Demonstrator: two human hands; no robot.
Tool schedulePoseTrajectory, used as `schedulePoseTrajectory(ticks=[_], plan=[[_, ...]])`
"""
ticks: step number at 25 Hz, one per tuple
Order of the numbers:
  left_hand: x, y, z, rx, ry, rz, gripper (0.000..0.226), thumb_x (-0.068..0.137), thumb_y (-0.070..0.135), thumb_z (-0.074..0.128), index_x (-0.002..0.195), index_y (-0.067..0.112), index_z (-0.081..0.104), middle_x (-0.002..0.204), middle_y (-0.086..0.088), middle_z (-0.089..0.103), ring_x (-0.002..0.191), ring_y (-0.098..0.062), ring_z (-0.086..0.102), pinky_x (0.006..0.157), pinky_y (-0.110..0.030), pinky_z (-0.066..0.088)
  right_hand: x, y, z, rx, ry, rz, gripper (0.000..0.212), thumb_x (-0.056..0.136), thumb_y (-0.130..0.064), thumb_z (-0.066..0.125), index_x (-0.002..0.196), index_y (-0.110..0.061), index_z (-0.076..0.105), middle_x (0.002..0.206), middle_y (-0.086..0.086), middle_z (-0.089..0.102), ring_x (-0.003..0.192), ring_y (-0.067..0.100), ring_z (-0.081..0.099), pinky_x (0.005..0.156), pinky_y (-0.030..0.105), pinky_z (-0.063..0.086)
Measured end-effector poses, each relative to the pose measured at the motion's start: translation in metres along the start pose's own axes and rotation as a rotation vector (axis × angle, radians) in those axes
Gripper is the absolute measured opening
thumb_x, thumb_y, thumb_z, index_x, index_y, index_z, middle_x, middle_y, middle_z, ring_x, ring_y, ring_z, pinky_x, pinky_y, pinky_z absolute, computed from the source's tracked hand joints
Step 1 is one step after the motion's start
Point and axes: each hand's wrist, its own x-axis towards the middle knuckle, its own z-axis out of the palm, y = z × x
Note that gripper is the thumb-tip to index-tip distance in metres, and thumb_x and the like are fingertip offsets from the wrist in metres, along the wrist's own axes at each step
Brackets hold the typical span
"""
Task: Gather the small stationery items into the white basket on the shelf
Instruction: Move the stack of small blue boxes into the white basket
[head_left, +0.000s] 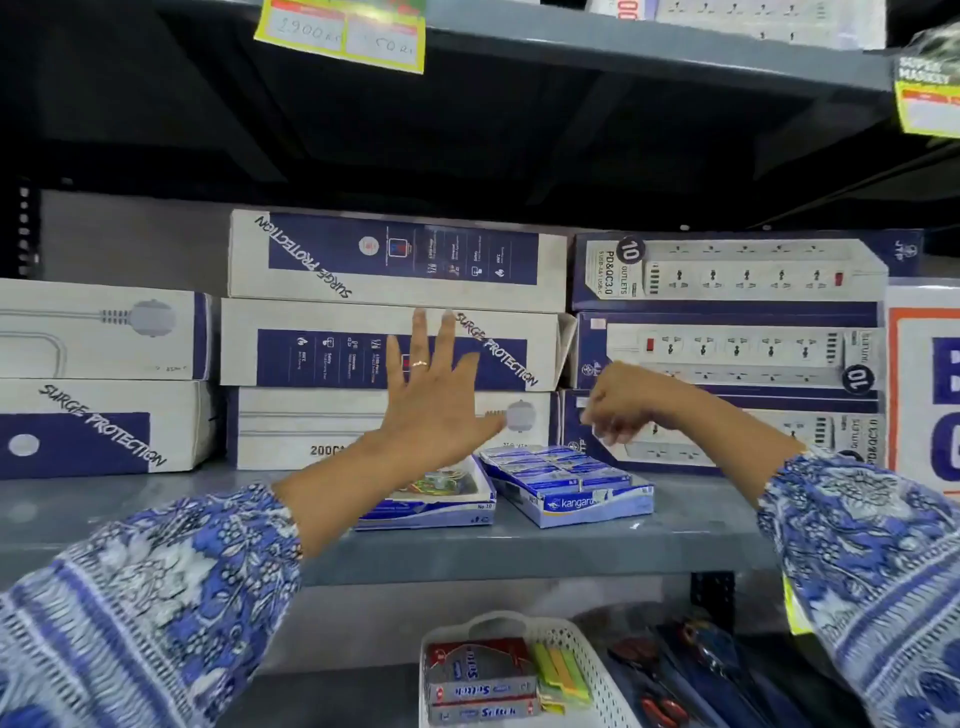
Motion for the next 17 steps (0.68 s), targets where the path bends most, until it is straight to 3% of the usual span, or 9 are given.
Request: schedulePoseTrajectory(ticks=[2,4,9,12,17], plan=[[-0.001,0.007,0.005,0.052,-0.145,-0.062,0.058,0.081,0.05,0.056,0.126,0.016,0.045,0.157,-0.01,-0.016,0.138,-0.033,-0.032,0.11,-0.055,-0.018,-0.007,0.007,0.005,0.063,-0.15,0.093,0.019,0.091,-0.009,0.059,0.096,0.009,0.064,0.073,0.013,0.064,0.053,0.016,0.057,0.048,0.021,0.051],[-0.002,0.011,0.012,0.084,-0.237,-0.098,0.059,0.079,0.05,0.058,0.124,0.014,0.046,0.158,-0.011,-0.013,0.138,-0.034,-0.031,0.11,-0.057,-0.018,-0.01,0.014,0.01,0.044,-0.186,0.123,0.015,0.09,-0.009,0.06,0.082,0.003,0.064,0.068,0.01,0.058,0.053,0.013,0.053,0.049,0.02,0.05],[0.004,0.02,0.019,0.133,-0.388,-0.125,0.075,0.082,0.049,0.056,0.14,0.009,0.029,0.158,-0.012,-0.014,0.138,-0.035,-0.032,0.11,-0.057,-0.017,-0.015,0.016,0.011,0.081,-0.184,0.104,0.028,0.091,-0.004,0.058,0.113,0.013,0.061,0.067,0.009,0.055,0.053,0.013,0.049,0.045,0.019,0.046],[0.004,0.02,0.02,0.158,-0.415,-0.151,0.079,0.083,0.05,0.054,0.142,0.008,0.024,0.158,-0.012,-0.013,0.138,-0.035,-0.032,0.11,-0.058,-0.017,-0.019,0.018,0.011,0.118,-0.188,0.118,0.029,0.092,-0.002,0.055,0.116,0.012,0.059,0.066,0.009,0.054,0.045,0.01,0.05,0.035,0.017,0.044],[0.003,0.021,0.02,0.174,-0.419,-0.144,0.076,0.084,0.048,0.053,0.143,0.009,0.023,0.158,-0.011,-0.014,0.137,-0.035,-0.033,0.109,-0.058,-0.017,-0.023,0.025,0.009,0.216,-0.203,0.151,0.028,0.092,0.001,0.053,0.118,0.009,0.059,0.066,0.009,0.055,0.051,0.012,0.048,0.028,0.011,0.039]])
